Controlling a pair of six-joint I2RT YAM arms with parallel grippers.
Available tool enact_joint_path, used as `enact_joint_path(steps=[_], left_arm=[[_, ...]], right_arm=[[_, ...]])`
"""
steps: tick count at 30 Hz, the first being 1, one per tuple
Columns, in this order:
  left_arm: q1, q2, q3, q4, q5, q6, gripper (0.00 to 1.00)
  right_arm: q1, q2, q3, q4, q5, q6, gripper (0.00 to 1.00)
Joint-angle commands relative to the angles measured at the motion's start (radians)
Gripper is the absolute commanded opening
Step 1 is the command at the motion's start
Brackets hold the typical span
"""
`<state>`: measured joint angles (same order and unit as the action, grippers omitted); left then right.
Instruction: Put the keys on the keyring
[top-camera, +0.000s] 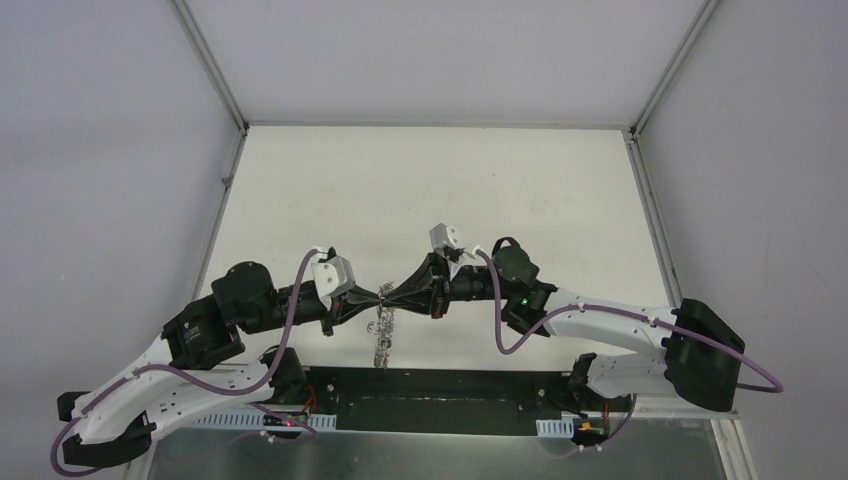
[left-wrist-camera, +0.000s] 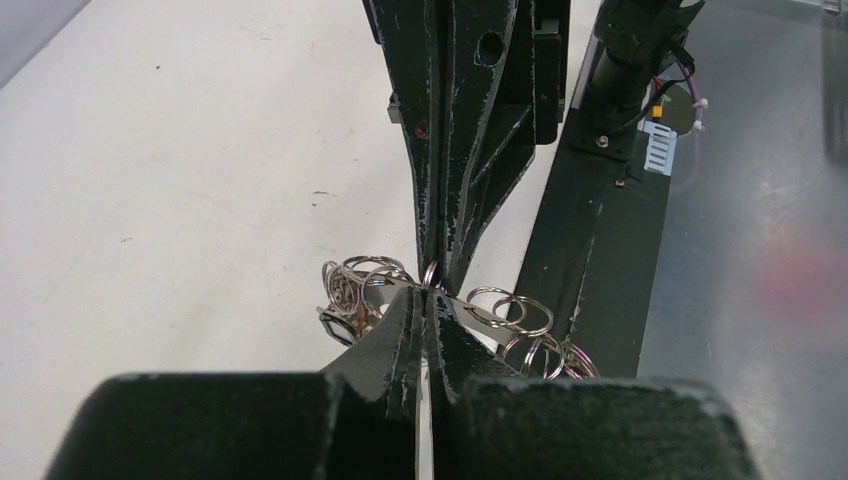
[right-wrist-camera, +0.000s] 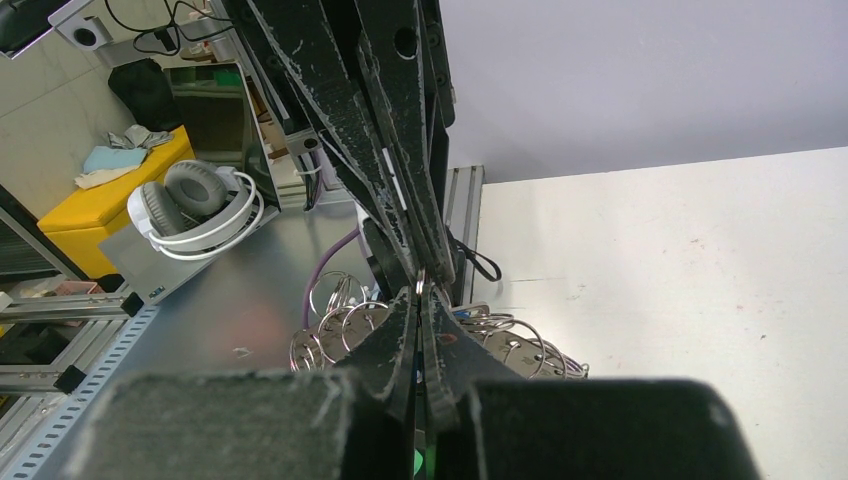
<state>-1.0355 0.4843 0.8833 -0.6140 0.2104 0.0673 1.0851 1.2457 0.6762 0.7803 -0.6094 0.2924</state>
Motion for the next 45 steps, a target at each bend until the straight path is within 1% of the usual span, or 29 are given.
enact_joint_path(steps=[1,2,4,7,10,14,21,22,24,26,28,29,31,32,35,37,41,45], left_arm=[[-0.011,0.009,0.01,0.01,-0.005,0.012,0.0],[-0.011,0.013,0.011,0.009,-0.009,0.012,0.08],[-0.011,0.02,0.012,0.004,-0.014,0.011,0.18],[-0.011,0.025,0.013,-0.007,-0.02,0.015,0.2],[-0.011,0.026,0.014,-0.005,-0.014,0.019,0.15],[-0.011,0.024,0.02,-0.005,-0.012,0.023,0.0],[-0.011,0.016,0.046,-0.009,-0.024,0.018,0.0],[-0.011,0.019,0.056,-0.015,-0.032,0.011,0.0],[-0.011,0.033,0.082,-0.046,-0.051,-0.001,0.0],[-0.011,0.065,0.131,-0.105,-0.054,0.005,0.0],[-0.011,0.127,0.191,-0.185,-0.051,0.016,0.0],[-0.011,0.154,0.224,-0.226,-0.048,0.025,0.0],[-0.012,0.218,0.292,-0.309,-0.041,0.045,0.0],[-0.011,0.248,0.329,-0.355,-0.041,0.057,0.0],[-0.011,0.349,0.451,-0.509,-0.049,0.096,0.0],[-0.011,0.416,0.527,-0.597,-0.053,0.122,0.0],[-0.011,0.523,0.659,-0.722,-0.056,0.155,0.0],[-0.011,0.591,0.751,-0.791,-0.049,0.174,0.0]], right_arm=[[0.001,-0.044,0.02,0.07,0.002,-0.001,0.0],[0.001,-0.045,0.019,0.07,0.002,-0.002,0.0],[0.001,-0.046,0.018,0.07,0.002,-0.002,0.0],[0.002,-0.049,0.017,0.07,0.002,-0.002,0.0],[0.001,-0.049,0.019,0.07,0.001,-0.003,0.0],[0.001,-0.048,0.02,0.07,0.001,-0.001,0.0],[0.001,-0.047,0.017,0.07,0.006,0.001,0.0],[0.002,-0.048,0.017,0.068,0.009,0.002,0.06],[0.001,-0.054,0.018,0.067,0.017,0.004,0.2],[-0.001,-0.066,0.02,0.06,0.028,0.003,0.37],[-0.001,-0.081,0.023,0.044,0.043,-0.006,0.49],[-0.001,-0.087,0.025,0.033,0.049,-0.014,0.54],[-0.001,-0.099,0.025,0.009,0.063,-0.026,0.59],[-0.001,-0.103,0.025,-0.001,0.068,-0.031,0.6],[-0.001,-0.103,0.03,-0.016,0.067,-0.037,0.6],[0.0,-0.094,0.039,-0.027,0.056,-0.036,0.56],[0.001,-0.065,0.054,-0.029,0.034,-0.029,0.44],[0.001,-0.038,0.064,-0.012,0.02,-0.018,0.38]])
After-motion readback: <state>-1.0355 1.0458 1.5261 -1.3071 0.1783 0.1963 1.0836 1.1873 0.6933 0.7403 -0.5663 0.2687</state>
